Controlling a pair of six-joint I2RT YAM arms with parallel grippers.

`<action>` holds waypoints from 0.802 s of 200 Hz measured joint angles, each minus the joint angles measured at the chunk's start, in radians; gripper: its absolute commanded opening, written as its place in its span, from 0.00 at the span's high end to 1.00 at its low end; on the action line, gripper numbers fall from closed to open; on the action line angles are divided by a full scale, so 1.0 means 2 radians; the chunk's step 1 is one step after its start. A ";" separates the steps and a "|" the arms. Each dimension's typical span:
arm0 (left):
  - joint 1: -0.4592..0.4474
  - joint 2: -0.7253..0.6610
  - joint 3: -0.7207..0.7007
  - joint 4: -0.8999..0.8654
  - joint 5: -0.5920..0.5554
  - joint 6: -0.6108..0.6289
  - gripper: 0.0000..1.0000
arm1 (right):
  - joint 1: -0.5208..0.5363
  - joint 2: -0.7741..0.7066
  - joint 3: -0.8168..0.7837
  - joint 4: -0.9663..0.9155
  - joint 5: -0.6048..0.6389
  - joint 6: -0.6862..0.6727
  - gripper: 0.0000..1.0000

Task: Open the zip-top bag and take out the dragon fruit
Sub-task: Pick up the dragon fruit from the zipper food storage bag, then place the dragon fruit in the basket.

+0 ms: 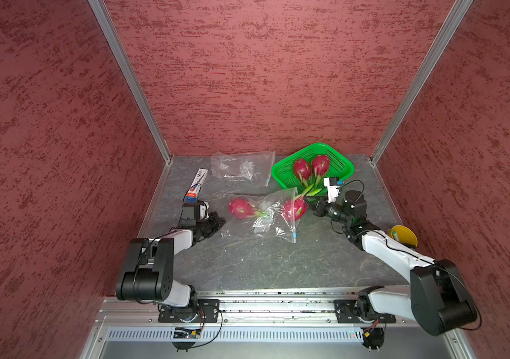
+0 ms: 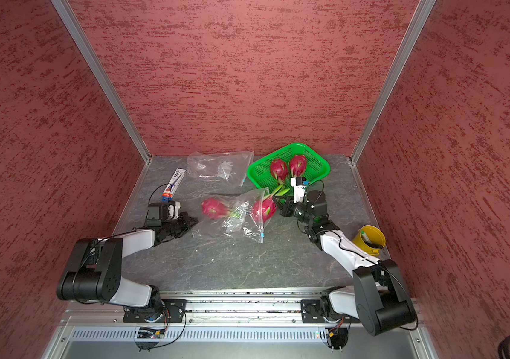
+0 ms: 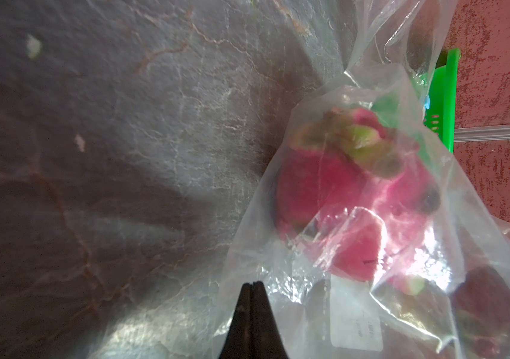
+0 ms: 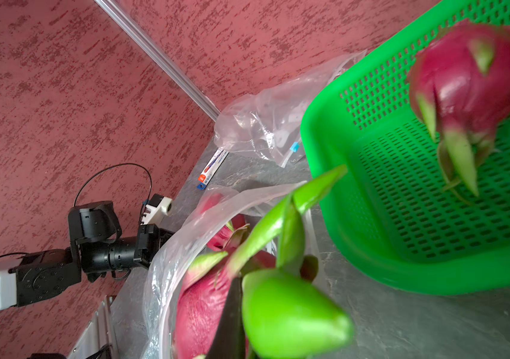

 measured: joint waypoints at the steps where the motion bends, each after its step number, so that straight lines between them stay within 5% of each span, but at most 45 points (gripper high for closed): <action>1: 0.000 0.000 0.000 0.000 0.000 0.000 1.00 | -0.001 -0.001 0.000 0.000 0.000 0.000 1.00; 107: 0.000 0.000 0.000 0.000 0.000 0.000 1.00 | -0.075 -0.039 0.065 -0.038 0.045 -0.009 1.00; 160: 0.000 0.000 0.000 0.001 0.001 0.000 1.00 | -0.078 0.046 0.119 0.012 0.125 -0.025 1.00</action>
